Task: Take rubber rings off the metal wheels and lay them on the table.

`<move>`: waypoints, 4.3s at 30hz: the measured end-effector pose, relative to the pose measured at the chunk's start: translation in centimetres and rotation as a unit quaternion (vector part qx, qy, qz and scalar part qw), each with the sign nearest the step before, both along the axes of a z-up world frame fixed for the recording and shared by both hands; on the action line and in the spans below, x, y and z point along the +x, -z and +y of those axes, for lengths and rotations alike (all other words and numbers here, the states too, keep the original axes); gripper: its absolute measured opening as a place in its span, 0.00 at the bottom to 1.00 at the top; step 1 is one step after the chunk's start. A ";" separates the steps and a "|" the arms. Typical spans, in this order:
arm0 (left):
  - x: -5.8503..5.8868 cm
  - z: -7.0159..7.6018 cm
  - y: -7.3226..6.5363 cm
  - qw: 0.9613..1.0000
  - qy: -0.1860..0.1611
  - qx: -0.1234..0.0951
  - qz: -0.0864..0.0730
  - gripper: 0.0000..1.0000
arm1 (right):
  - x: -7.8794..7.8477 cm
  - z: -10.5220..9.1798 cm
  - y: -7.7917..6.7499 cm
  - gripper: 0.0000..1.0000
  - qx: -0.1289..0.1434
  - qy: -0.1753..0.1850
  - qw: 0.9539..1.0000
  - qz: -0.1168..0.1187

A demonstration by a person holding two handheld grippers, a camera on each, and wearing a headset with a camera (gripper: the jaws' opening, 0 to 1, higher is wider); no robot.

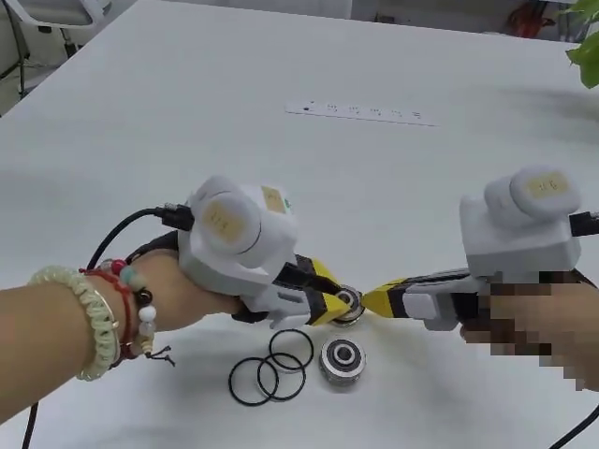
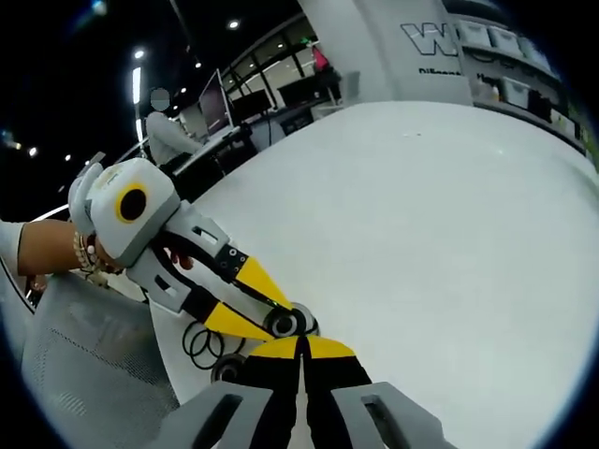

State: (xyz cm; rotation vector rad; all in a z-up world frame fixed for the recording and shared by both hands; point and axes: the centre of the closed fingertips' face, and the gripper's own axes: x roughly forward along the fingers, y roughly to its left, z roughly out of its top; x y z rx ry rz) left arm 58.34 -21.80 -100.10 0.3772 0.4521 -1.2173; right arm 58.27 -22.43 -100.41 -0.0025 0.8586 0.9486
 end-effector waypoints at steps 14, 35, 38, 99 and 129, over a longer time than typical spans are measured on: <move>0.0 0.0 0.0 1.000 -0.002 0.001 0.000 0.12 | -0.2 0.5 -0.3 0.00 0.011 -0.001 1.000 0.001; -0.1 -0.1 0.0 1.000 0.002 0.001 0.006 0.13 | 0.1 0.8 -0.2 0.00 0.019 -0.005 1.000 -0.009; -0.2 0.0 -0.1 1.000 0.003 0.004 0.010 0.14 | 0.1 0.7 -0.2 0.00 0.022 0.001 1.000 -0.003; -8.9 16.0 -5.4 0.988 -0.152 -0.020 -0.013 0.74 | -5.4 7.8 -3.4 0.00 0.040 -0.147 0.988 0.012; -9.8 15.9 -5.1 0.987 -0.159 -0.029 0.007 0.85 | -5.9 8.2 0.7 0.10 -0.022 -0.168 0.985 0.012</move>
